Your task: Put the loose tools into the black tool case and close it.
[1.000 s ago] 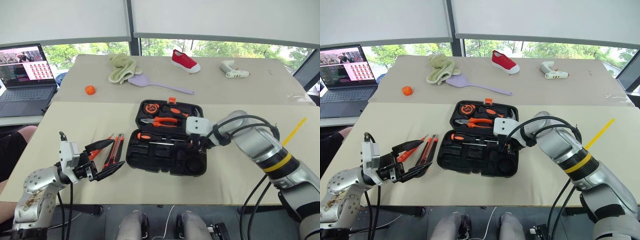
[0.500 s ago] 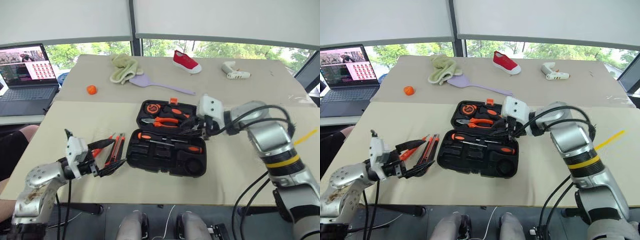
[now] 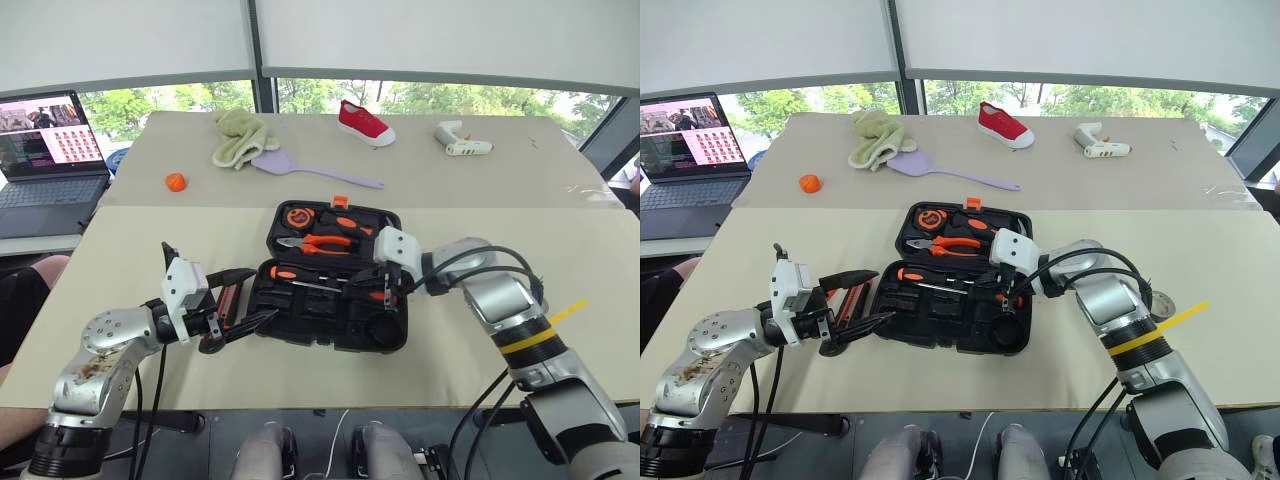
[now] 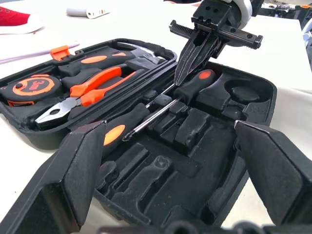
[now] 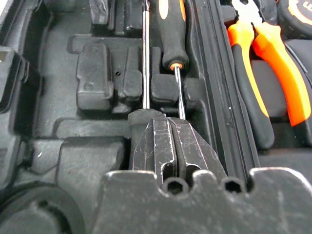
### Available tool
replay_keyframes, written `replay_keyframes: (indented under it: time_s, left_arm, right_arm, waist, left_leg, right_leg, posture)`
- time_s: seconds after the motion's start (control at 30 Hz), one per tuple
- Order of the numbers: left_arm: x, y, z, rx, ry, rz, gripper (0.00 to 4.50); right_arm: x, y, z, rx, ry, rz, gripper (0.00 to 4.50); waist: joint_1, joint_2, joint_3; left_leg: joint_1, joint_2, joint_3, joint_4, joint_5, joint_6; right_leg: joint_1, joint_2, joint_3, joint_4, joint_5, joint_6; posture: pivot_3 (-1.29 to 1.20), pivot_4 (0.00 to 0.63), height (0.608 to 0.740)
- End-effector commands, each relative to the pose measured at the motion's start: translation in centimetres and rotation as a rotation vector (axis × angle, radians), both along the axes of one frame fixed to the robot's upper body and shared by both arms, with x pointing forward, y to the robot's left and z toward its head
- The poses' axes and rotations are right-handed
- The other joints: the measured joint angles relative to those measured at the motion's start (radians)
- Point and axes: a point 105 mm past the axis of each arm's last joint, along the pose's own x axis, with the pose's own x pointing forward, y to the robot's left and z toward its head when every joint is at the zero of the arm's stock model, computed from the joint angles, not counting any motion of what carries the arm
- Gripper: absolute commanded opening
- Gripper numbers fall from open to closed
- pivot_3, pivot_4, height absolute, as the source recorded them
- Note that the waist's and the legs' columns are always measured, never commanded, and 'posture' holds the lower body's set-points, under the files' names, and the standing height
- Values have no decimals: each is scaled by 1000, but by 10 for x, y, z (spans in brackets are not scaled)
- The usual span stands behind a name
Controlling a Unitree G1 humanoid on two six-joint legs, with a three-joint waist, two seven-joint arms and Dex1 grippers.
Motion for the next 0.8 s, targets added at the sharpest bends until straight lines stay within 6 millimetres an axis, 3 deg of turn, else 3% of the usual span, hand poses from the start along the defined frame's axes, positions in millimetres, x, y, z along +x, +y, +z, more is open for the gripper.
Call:
replay_keyframes:
  time_s: [0.03, 0.23, 0.5, 0.63, 0.8]
  left_arm:
    - [0, 4, 5, 19, -28, 8, 4500]
    - [0, 8, -1, 30, -13, 27, 4500]
    - [-3, 15, -8, 30, -9, 54, 4500]
    - [-2, 30, -4, -1, -35, 114, 4500]
    - [-9, 49, -8, 4, -46, 147, 4500]
  right_arm:
    - [-5, 10, -10, -15, -9, 46, 51]
    - [1, 9, -20, -56, -68, 33, 51]
    - [6, 9, 22, 145, -249, 37, 51]
    - [0, -5, 42, 280, -280, 45, 51]
    - [-14, -24, 36, 309, -197, 47, 51]
  waist:
    - [-1, 0, 0]
    - [0, 0, 0]
    - [-3, 0, 0]
    - [1, 0, 0]
    - [6, 0, 0]
  left_leg:
    - [0, 0, 0, 0, 0, 0]
    - [0, 0, 0, 0, 0, 0]
    - [1, 0, 1, 0, 1, -1]
    - [1, 0, 1, 0, 1, -1]
    - [1, 0, 1, 0, 0, -1]
  right_leg:
    - [0, 0, 0, 0, 0, 0]
    - [0, 0, 0, 0, 0, 0]
    - [-1, 0, 1, 1, 0, -1]
    - [0, 0, 1, 1, 0, -1]
    - [0, -1, 0, 0, 0, -1]
  posture:
    - [0, 150, 740]
    - [0, 150, 740]
    - [0, 150, 740]
    - [0, 150, 740]
    - [0, 150, 740]
